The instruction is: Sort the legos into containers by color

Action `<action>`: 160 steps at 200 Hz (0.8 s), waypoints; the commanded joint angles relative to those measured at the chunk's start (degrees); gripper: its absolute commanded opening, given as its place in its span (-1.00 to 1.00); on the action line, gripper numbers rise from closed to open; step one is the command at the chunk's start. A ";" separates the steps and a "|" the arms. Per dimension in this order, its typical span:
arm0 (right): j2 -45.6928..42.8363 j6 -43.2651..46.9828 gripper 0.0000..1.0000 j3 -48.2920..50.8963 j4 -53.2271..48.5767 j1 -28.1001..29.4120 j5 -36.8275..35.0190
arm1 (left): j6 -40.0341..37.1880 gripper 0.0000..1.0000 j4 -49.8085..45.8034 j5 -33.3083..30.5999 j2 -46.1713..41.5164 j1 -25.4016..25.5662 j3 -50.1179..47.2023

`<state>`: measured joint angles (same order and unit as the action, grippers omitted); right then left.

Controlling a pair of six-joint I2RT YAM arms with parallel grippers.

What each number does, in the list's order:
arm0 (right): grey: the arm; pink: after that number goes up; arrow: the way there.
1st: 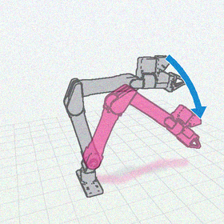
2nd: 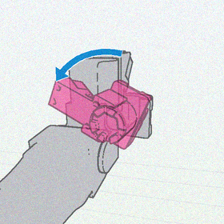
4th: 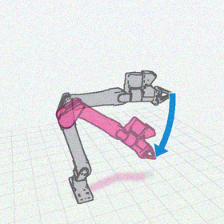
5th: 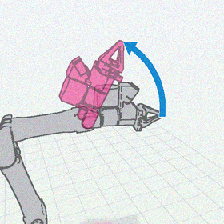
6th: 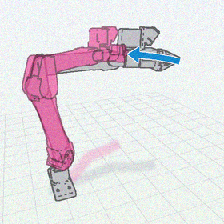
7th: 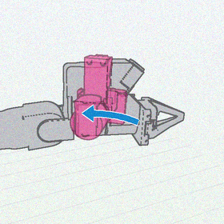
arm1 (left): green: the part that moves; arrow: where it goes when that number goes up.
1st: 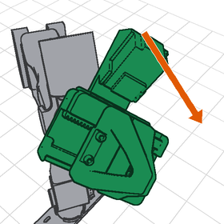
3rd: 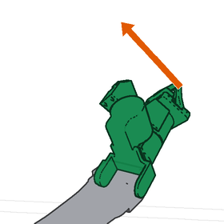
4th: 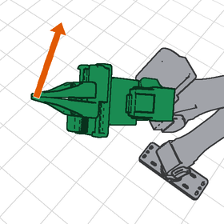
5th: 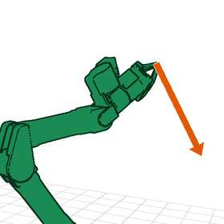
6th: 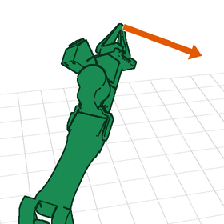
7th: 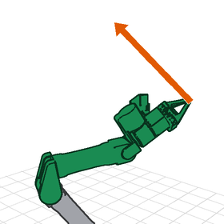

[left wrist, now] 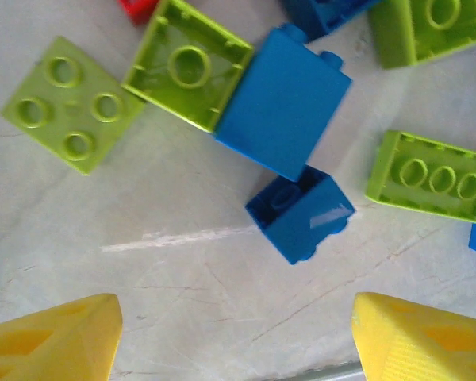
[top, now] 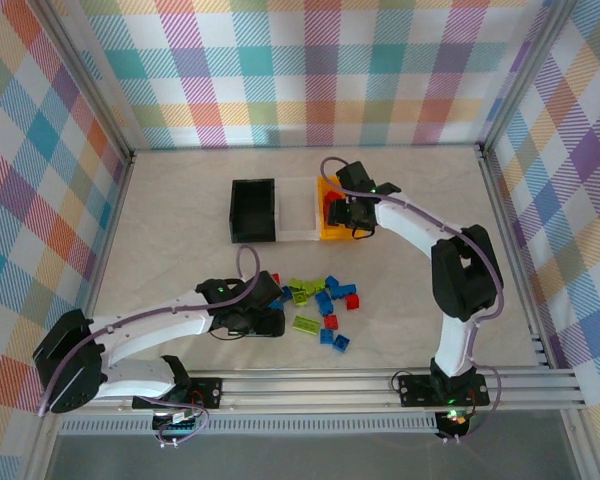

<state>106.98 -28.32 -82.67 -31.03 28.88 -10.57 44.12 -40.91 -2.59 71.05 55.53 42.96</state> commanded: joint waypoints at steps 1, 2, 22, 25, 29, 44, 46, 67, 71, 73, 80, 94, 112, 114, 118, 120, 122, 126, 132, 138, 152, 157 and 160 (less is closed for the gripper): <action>-3.41 -0.52 0.34 0.96 1.66 0.22 -0.59 | -2.62 0.47 0.29 -1.20 3.55 1.34 2.82; -3.43 -0.52 0.34 0.99 1.62 0.22 -0.59 | -2.67 0.47 0.34 -1.28 3.83 1.34 2.91; -4.63 -0.32 0.34 1.87 1.58 0.12 -0.90 | -4.90 0.43 0.76 -2.75 8.29 1.46 4.96; -4.78 -0.18 0.34 1.90 1.54 0.02 -0.94 | -5.24 0.43 0.78 -2.93 8.92 1.43 5.26; -4.95 -0.24 0.34 2.12 1.54 0.05 -0.93 | -5.62 0.43 0.82 -3.11 9.94 1.43 5.71; -5.70 -0.16 0.34 2.81 1.66 -0.10 -1.20 | -6.65 0.40 0.38 -3.63 13.56 1.43 7.47; -5.79 -0.16 0.34 2.79 1.67 -0.13 -1.27 | -6.71 0.39 0.28 -3.73 14.02 1.43 7.73; -6.85 0.02 0.34 3.67 1.87 -0.36 -1.51 | -7.49 0.38 0.01 -3.82 17.75 1.54 9.01; -7.02 0.01 0.34 3.82 1.84 -0.36 -1.64 | -7.62 0.37 0.24 -3.81 18.28 1.51 9.06; -7.08 0.06 0.34 3.90 1.89 -0.40 -1.69 | -7.68 0.36 0.33 -3.76 18.50 1.51 9.09; -7.38 -0.05 0.34 4.18 2.05 -0.48 -1.79 | -7.86 0.32 0.53 -3.78 19.30 1.52 9.16; -7.92 -0.16 0.34 4.69 2.15 -0.56 -1.88 | -8.16 0.25 1.06 -4.00 20.45 1.55 9.31; -8.31 -0.16 0.34 4.80 2.12 -0.63 -1.90 | -8.20 0.18 1.43 -4.50 21.05 1.65 9.25; -8.35 -0.16 0.34 4.85 2.16 -0.59 -1.91 | -8.22 0.16 1.44 -4.52 21.04 1.61 9.31; -8.41 -0.16 0.34 4.87 2.17 -0.53 -1.98 | -8.33 0.14 1.53 -4.45 21.06 1.60 9.37; -8.46 -0.16 0.34 4.89 2.19 -0.55 -2.06 | -8.28 0.14 1.55 -4.40 21.06 1.60 9.39; -8.46 -0.09 0.34 4.89 2.24 -0.57 -2.08 | -8.26 0.12 1.56 -4.36 21.02 1.60 9.41; -8.61 -0.09 0.34 4.89 2.24 -0.58 -2.16 | -8.34 0.09 1.74 -4.44 20.89 1.67 9.37; -8.61 -0.07 0.34 4.81 2.17 -0.60 -2.18 | -8.34 0.05 1.85 -4.40 20.71 1.69 9.31; -8.61 -0.07 0.34 4.76 2.05 -0.65 -2.23 | -8.27 0.00 1.83 -4.35 20.61 1.80 9.31; -8.58 -0.07 0.34 4.80 2.19 -0.71 -2.31 | -8.21 -0.11 1.75 -4.53 20.32 1.78 9.29; -8.57 -0.05 0.34 4.85 2.25 -0.66 -2.35 | -8.14 -0.13 1.66 -4.63 20.19 1.85 9.17; -8.54 -0.15 0.34 4.89 2.28 -0.57 -2.35 | -8.13 -0.14 1.62 -4.55 20.00 1.86 9.20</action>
<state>100.62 -28.29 -78.24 -29.50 28.49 -11.99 36.25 -39.22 -6.11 91.85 56.49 51.22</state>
